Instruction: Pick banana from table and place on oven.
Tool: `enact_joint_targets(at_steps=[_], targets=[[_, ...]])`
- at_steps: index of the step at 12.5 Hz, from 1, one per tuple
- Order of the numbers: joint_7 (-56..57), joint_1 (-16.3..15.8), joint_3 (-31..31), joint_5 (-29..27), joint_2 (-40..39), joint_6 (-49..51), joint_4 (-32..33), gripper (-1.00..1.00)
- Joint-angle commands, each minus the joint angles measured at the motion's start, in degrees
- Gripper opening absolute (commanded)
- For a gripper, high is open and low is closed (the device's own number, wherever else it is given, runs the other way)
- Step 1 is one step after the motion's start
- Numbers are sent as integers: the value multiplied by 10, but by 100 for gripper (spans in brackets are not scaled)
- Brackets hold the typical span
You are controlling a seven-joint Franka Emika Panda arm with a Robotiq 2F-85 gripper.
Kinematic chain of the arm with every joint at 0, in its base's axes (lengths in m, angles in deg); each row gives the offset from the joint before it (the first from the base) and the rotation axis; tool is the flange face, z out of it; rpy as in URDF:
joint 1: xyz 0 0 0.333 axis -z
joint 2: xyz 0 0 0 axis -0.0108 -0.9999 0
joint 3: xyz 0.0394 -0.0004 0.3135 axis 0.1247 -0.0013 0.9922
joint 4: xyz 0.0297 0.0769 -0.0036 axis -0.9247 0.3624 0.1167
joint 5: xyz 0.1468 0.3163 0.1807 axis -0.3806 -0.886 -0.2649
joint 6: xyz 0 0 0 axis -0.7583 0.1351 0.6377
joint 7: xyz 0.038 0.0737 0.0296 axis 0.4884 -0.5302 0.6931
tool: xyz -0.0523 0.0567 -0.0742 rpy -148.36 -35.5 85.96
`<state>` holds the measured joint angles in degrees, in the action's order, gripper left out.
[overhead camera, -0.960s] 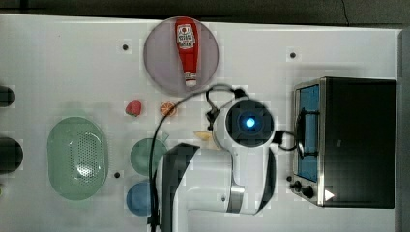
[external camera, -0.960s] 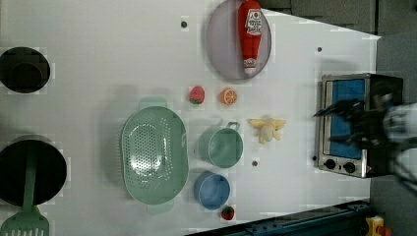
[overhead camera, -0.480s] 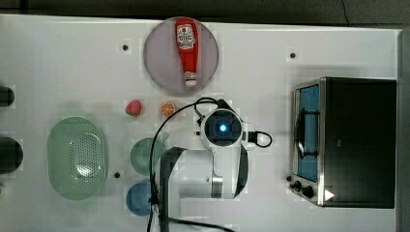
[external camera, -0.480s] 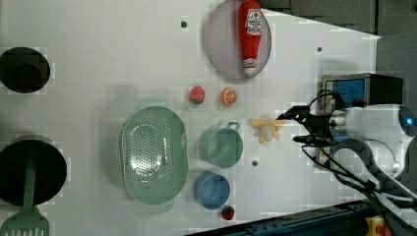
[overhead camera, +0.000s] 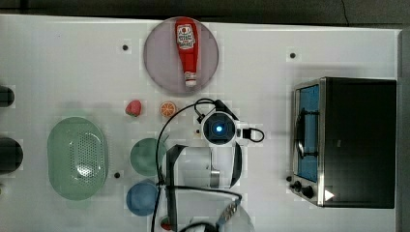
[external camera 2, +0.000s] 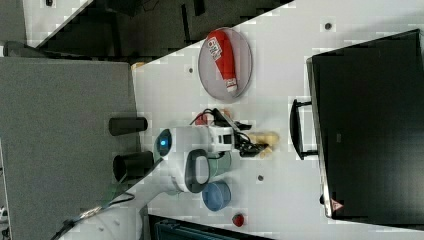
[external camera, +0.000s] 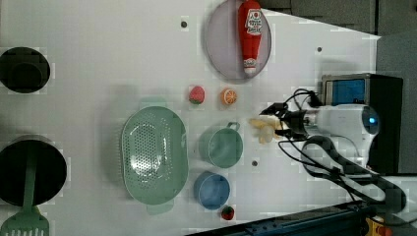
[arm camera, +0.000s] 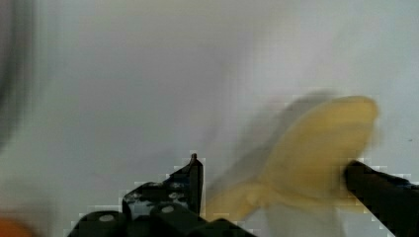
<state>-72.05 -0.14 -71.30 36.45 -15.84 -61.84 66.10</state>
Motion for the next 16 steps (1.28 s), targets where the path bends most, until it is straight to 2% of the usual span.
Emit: enact_joint_targets(at_steps=[1,5,7,10,12,16], targets=[[3,3,-7,-9,12,-33,14,92],[3,2,-3,-9,21,-37,20,-6],[3,2,-2,-9,31,-37,21,-43],[0,2,-2,-9,53,-35,26,-43],[0,2,-1,-9,110,-12,20,-43],[0,3,-2,-9,275,231,-33,-43]])
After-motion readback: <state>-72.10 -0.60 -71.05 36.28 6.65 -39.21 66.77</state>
